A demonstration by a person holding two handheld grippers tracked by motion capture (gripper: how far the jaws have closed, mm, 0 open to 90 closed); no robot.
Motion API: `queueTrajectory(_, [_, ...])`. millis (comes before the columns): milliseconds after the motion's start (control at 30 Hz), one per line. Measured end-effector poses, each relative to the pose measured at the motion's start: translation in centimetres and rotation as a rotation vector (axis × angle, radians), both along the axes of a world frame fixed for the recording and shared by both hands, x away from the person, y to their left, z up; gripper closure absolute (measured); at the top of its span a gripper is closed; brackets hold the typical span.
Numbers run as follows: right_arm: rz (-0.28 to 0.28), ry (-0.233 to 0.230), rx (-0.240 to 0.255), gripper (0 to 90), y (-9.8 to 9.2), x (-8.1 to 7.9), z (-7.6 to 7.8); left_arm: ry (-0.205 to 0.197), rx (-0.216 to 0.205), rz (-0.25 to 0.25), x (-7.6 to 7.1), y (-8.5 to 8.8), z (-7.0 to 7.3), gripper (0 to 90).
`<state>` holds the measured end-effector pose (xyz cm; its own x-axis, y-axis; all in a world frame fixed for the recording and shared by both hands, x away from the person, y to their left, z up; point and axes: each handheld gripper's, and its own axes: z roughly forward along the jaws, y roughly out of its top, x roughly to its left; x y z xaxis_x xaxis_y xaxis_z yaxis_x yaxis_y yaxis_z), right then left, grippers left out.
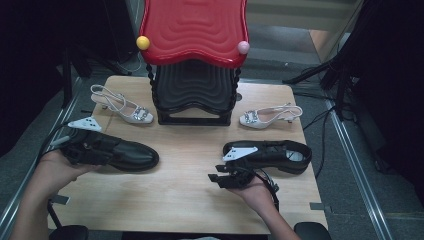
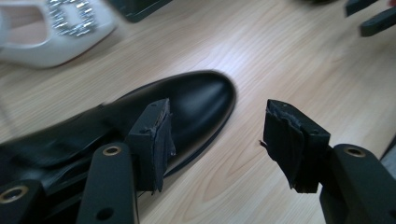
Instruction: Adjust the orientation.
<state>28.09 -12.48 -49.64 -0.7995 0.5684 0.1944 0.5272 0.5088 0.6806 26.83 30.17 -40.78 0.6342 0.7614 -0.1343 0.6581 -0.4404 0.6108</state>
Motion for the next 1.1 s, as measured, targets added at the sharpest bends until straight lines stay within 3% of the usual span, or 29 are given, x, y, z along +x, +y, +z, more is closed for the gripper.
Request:
queueTrajectory(233, [0.002,0.005,-0.011,55.9,0.1,0.0,-0.1,0.011,0.031,0.073,-0.3,2.8,0.3,41.8])
queueTrajectory(333, [0.002,0.006,-0.012,55.9,0.1,0.0,-0.2,0.021,0.031,0.103,0.0,4.1,-0.2,41.6])
queueTrajectory(533, [0.002,0.01,-0.016,55.6,0.2,0.0,-0.2,0.063,0.098,0.163,0.9,5.7,-1.8,40.5])
queueTrajectory(700, [0.005,0.013,-0.02,55.4,0.3,0.0,-0.3,0.122,0.102,0.144,1.9,6.2,-3.8,40.3])
queueTrajectory(767, [0.006,0.013,-0.02,55.4,0.3,0.0,-0.3,0.131,0.107,0.13,2.2,6.1,-4.4,41.7])
queueTrajectory(833, [0.007,0.013,-0.021,55.4,0.3,0.0,-0.4,0.132,0.086,0.099,2.5,5.9,-4.8,42.1])
queueTrajectory(933, [0.003,0.016,-0.023,55.4,0.3,0.0,-0.4,0.107,0.073,0.054,2.8,5.3,-4.9,48.6])
queueTrajectory(1000, [0.002,0.015,-0.022,55.4,0.2,0.0,-0.4,0.132,0.061,0.049,2.9,5.4,-4.8,51.7])
queueTrajectory(1100, [-0.003,0.014,-0.022,55.5,0.1,-0.1,-0.4,0.133,-0.004,0.044,2.9,5.9,-4.5,64.5])
